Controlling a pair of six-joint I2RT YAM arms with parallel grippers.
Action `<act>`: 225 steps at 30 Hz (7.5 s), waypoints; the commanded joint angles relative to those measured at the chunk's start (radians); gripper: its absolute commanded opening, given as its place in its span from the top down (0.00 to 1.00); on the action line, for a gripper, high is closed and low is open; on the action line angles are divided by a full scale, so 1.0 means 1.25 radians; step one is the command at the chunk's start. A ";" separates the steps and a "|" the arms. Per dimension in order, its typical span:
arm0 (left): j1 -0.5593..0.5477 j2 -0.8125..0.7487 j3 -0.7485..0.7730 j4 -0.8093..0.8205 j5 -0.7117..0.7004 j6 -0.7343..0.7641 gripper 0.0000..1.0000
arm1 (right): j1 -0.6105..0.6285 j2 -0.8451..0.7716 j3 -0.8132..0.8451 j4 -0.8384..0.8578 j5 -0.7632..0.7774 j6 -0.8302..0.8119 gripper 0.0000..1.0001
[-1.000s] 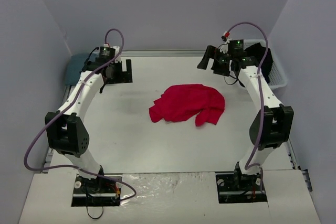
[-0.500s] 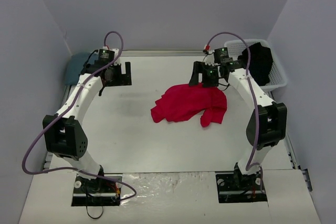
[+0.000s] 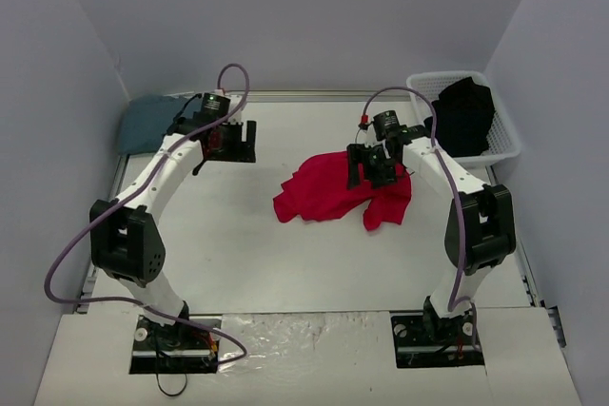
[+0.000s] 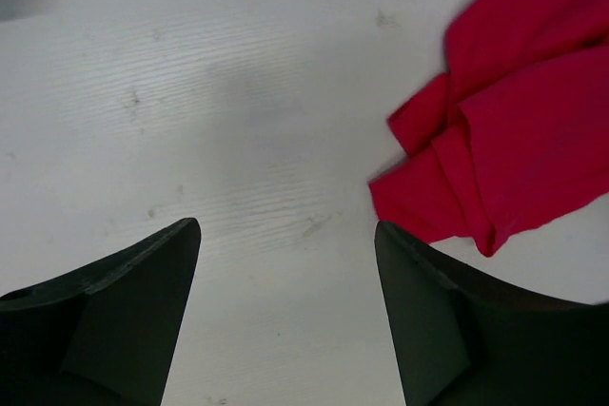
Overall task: Fold and stack the t-shirts
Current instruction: Move the tshirt to the center of the board, then flatten out the tshirt
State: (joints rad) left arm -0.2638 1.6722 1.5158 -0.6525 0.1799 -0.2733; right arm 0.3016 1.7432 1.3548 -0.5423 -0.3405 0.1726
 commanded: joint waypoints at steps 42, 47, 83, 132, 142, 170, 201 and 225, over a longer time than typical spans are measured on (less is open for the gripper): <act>-0.363 0.277 0.178 -0.076 0.035 0.228 0.57 | -0.212 0.163 0.131 0.099 0.012 0.067 0.30; -0.363 0.293 0.177 -0.076 0.041 0.228 0.60 | -0.213 0.162 0.125 0.101 0.011 0.067 0.30; -0.360 0.249 0.278 -0.141 -0.078 0.164 0.98 | -0.213 0.153 0.115 0.104 -0.006 0.067 0.30; -0.048 0.075 0.276 -0.211 -0.402 0.033 0.98 | -0.050 0.185 0.043 0.055 -0.131 -0.001 0.40; -0.048 0.062 0.256 -0.207 -0.402 0.042 0.98 | -0.025 0.261 0.083 0.074 -0.139 0.003 0.41; 0.050 0.138 0.517 -0.242 -0.449 -0.018 0.98 | -0.162 0.242 0.604 0.066 0.133 0.133 1.00; -0.028 -0.359 0.256 -0.096 -0.507 -0.172 0.98 | -0.136 -0.312 0.475 0.072 0.397 0.153 1.00; -0.029 -0.001 0.479 -0.099 -0.494 -0.083 0.98 | -0.157 0.025 0.630 0.168 0.320 0.132 1.00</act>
State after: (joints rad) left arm -0.3176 1.6752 2.0018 -0.7818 -0.4076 -0.4107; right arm 0.1249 1.7718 2.0174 -0.4152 0.0769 0.3363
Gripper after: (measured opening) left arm 0.032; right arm 0.026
